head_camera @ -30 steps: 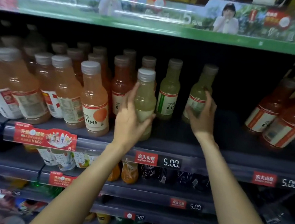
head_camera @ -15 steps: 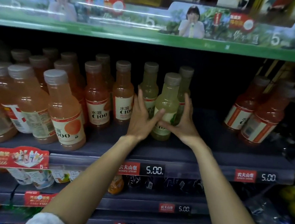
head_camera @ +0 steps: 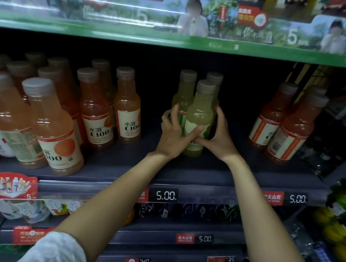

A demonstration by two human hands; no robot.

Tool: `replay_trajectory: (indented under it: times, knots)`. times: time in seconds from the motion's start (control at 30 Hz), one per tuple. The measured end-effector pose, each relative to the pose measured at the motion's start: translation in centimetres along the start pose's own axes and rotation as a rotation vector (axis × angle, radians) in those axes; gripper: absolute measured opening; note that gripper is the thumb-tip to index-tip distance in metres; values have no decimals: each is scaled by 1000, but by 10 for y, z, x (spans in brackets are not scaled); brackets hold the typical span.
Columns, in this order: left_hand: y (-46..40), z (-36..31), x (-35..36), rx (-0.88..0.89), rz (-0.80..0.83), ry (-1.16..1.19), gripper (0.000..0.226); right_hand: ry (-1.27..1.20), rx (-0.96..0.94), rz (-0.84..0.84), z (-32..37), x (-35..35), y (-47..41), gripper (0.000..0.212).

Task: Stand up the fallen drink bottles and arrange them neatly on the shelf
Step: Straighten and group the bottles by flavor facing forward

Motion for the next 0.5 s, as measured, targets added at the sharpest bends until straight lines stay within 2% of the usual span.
replay_trajectory:
  times: [0.17,0.27,0.4,0.47,0.5]
  knots:
    - [-5,-11,12,-40,-19,30,85,-4,18,-48,-3,-10,-2,99]
    - [0,-13,13,-85,-11,106,81,-10,12,-106,-5,-8,3,95]
    - [0,-10,4,-99,2,110,95,-48,22,-135,-9,-2,5,95]
    - [-7,-12,0,-103,26,119,106,-74,55,-101,-8,-1,2,100]
    - [-9,-12,-1,-106,39,145,103,-91,62,-70,-5,-1,0,101]
Point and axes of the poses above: each hand's wrist, its own y-axis away from the middle knuckle, its own x-axis out of the palm, z = x × y, the point moved 4 cm from there along -y, towards the middle knuckle, and after that the axes turned 15 degrees about x, right-handed, at the moved point
